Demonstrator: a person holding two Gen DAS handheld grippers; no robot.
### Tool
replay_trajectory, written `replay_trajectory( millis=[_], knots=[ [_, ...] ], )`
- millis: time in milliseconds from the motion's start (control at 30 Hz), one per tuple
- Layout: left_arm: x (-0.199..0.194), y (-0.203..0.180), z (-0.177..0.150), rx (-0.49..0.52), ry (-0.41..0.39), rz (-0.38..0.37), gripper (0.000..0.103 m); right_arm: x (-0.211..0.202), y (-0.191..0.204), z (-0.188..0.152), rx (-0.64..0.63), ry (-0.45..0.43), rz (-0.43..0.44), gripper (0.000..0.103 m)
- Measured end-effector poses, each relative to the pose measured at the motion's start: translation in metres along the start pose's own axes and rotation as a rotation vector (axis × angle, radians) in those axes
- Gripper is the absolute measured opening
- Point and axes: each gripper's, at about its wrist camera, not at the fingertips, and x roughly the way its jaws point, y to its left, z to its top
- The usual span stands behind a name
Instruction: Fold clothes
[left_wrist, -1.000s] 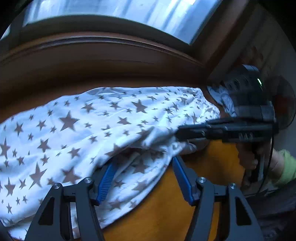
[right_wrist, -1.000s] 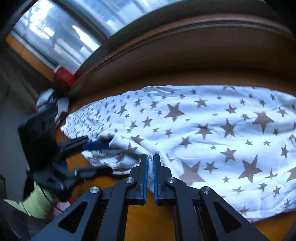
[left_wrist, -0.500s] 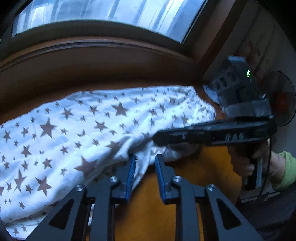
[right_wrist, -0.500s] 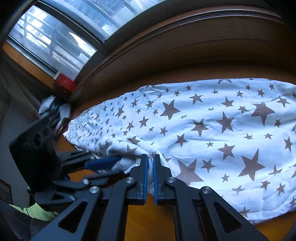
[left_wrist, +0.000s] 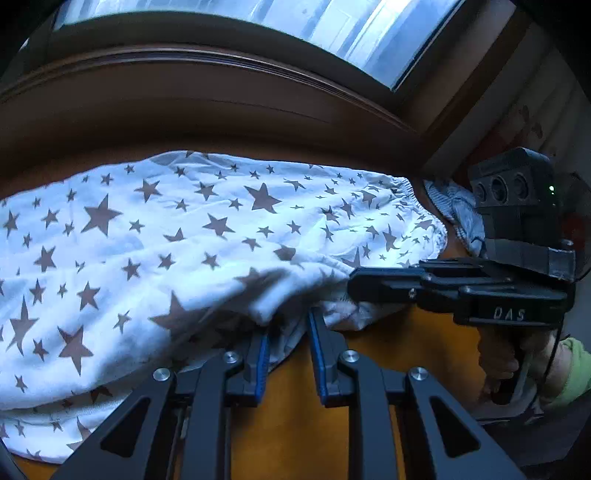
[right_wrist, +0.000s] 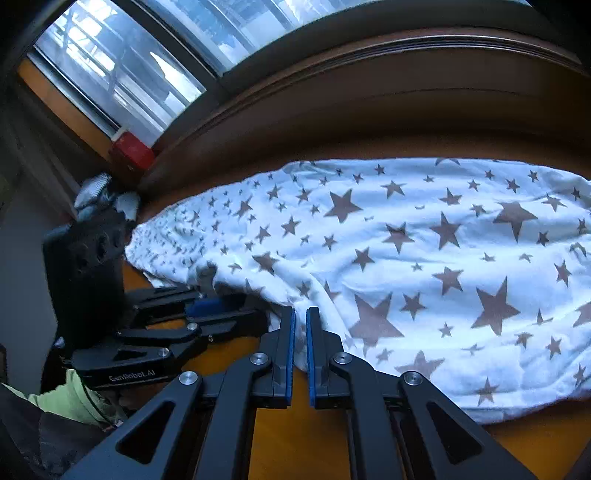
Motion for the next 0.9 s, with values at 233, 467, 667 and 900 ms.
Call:
replay_trajectory(
  millis=[233, 467, 667, 900],
  knots=[
    [-0.021, -0.016, -0.005, 0.022, -0.024, 0.018, 0.004, -0.055, -0.019, -0.019, 0.117, -0.093, -0.11, 0.03],
    [-0.036, -0.015, -0.021, -0.068, 0.015, -0.03, 0.004, -0.132, -0.114, -0.075, 0.59, -0.294, -0.228, 0.053],
    [-0.031, -0.02, -0.029, -0.037, 0.08, -0.01, 0.004, -0.124, -0.161, -0.069, 0.749, -0.327, -0.093, 0.054],
    [-0.029, -0.024, -0.041, -0.008, 0.131, 0.018, 0.002, -0.148, -0.148, -0.031, 0.638, -0.467, -0.371, 0.006]
  ],
)
